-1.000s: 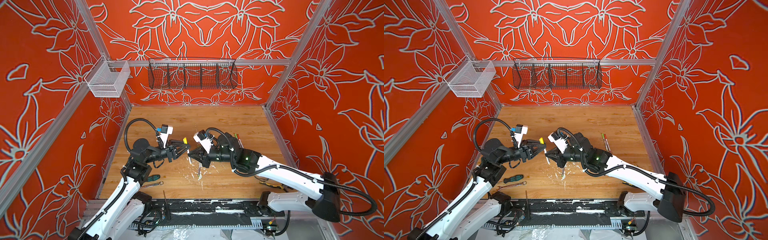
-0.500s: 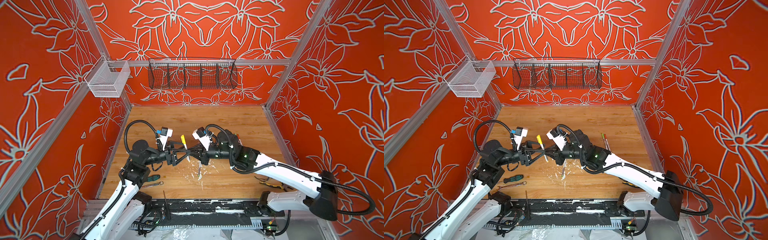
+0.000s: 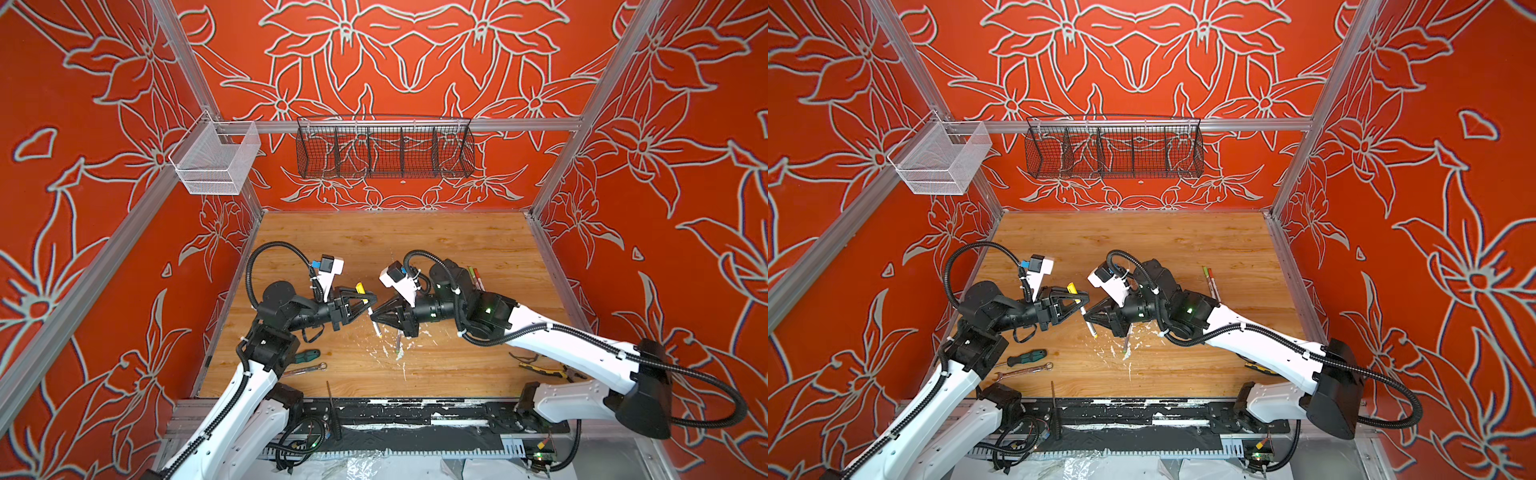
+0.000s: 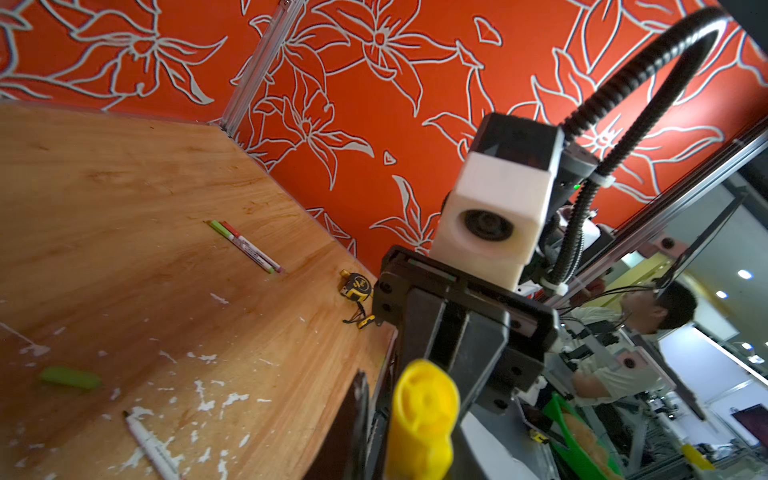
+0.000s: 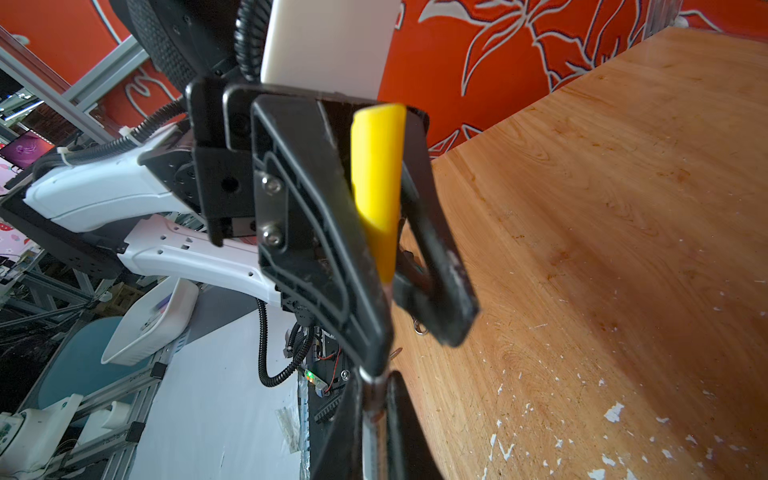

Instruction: Insert the pens into the pen caps

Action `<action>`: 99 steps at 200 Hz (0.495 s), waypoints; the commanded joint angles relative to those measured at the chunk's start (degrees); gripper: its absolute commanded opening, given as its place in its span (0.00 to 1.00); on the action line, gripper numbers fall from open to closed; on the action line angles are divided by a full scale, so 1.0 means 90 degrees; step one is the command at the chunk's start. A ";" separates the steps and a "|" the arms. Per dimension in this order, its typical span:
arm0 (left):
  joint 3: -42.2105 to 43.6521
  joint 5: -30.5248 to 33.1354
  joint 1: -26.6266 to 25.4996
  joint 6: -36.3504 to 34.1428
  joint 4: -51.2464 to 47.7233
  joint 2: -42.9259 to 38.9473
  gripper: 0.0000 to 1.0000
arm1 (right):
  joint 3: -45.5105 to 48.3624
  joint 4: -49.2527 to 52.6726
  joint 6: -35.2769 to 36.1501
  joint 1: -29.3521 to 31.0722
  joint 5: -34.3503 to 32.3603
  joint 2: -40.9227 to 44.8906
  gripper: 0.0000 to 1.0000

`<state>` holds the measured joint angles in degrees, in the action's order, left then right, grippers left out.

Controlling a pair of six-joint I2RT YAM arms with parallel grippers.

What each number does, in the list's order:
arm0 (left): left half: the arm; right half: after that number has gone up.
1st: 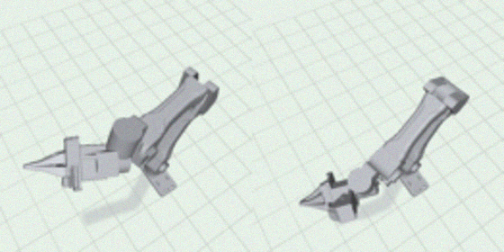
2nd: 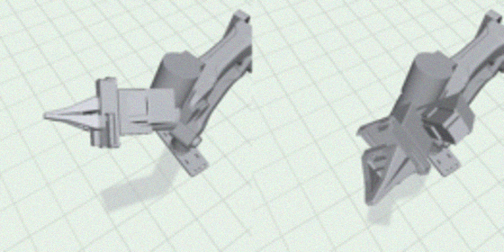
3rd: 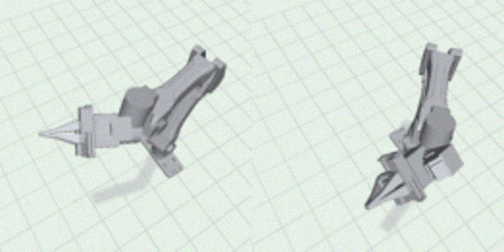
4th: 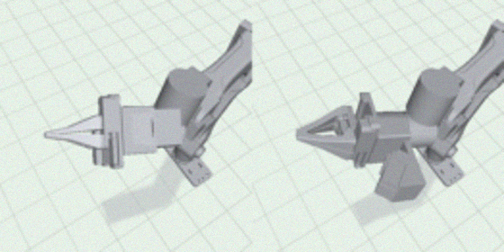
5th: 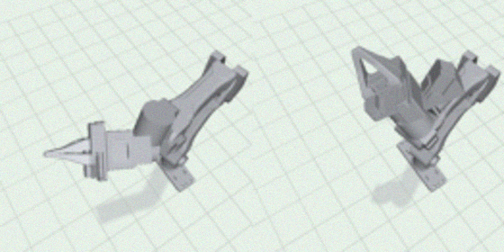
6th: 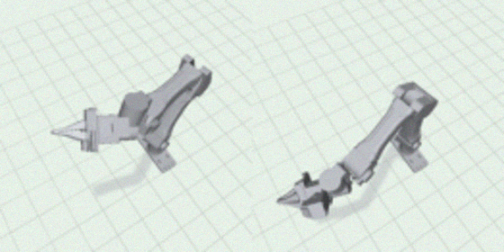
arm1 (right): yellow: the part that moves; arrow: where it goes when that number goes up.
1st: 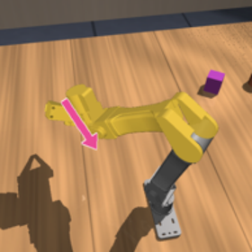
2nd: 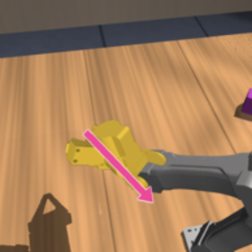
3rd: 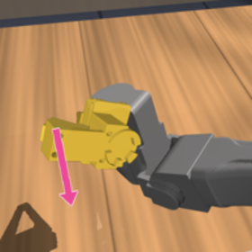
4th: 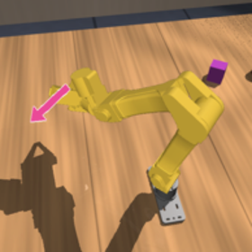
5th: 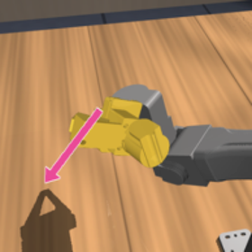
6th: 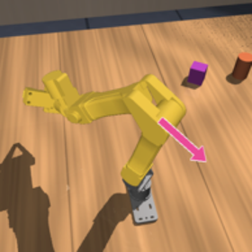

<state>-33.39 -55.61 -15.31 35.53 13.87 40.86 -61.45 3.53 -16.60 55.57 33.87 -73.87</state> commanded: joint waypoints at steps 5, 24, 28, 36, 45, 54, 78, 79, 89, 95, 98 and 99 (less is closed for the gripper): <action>-0.0020 -0.0175 0.0039 0.0030 0.0214 0.0020 0.02 | -0.0271 -0.0077 -0.0006 0.0008 0.0173 -0.0052 0.03; -0.0017 -0.0169 0.0041 0.0026 0.0209 0.0011 0.00 | -0.0317 -0.0126 -0.0068 0.0010 0.0187 -0.0078 0.05; -0.0015 -0.0173 0.0041 0.0020 0.0207 0.0011 0.00 | -0.0337 -0.0141 -0.0080 0.0009 0.0205 -0.0098 0.06; -0.0020 -0.0169 0.0041 0.0024 0.0203 -0.0006 0.00 | -0.0367 -0.0183 -0.0137 0.0012 0.0229 -0.0146 0.12; -0.0014 -0.0149 0.0041 0.0010 0.0202 -0.0032 0.00 | -0.0403 -0.0241 -0.0219 0.0008 0.0247 -0.0223 0.20; -0.0020 -0.0127 0.0041 -0.0007 0.0186 -0.0061 0.00 | -0.0436 -0.0307 -0.0286 0.0008 0.0331 -0.0308 0.26; -0.0016 -0.0093 0.0041 -0.0045 0.0119 -0.0152 0.00 | -0.0484 -0.0382 -0.0401 0.0012 0.0353 -0.0543 0.35; -0.0014 -0.0091 0.0041 -0.0053 0.0119 -0.0154 0.00 | -0.0485 -0.0382 -0.0406 0.0015 0.0351 -0.0558 0.35; -0.0019 -0.0071 0.0041 -0.0072 0.0067 -0.0189 0.00 | -0.0487 -0.0401 -0.0438 0.0008 0.0343 -0.0626 0.35; -0.0023 -0.0054 0.0042 -0.0096 0.0044 -0.0211 0.00 | -0.0482 -0.0415 -0.0448 0.0012 0.0329 -0.0662 0.33; -0.0022 -0.0054 0.0041 -0.0107 0.0023 -0.0221 0.00 | -0.0470 -0.0429 -0.0459 0.0009 0.0321 -0.0667 0.32; -0.0026 -0.0052 0.0041 -0.0113 0.0018 -0.0222 0.00 | -0.0469 -0.0435 -0.0464 0.0013 0.0320 -0.0673 0.32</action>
<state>-33.30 -55.96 -14.98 35.38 14.39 40.14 -64.34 1.50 -19.59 55.51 35.55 -78.72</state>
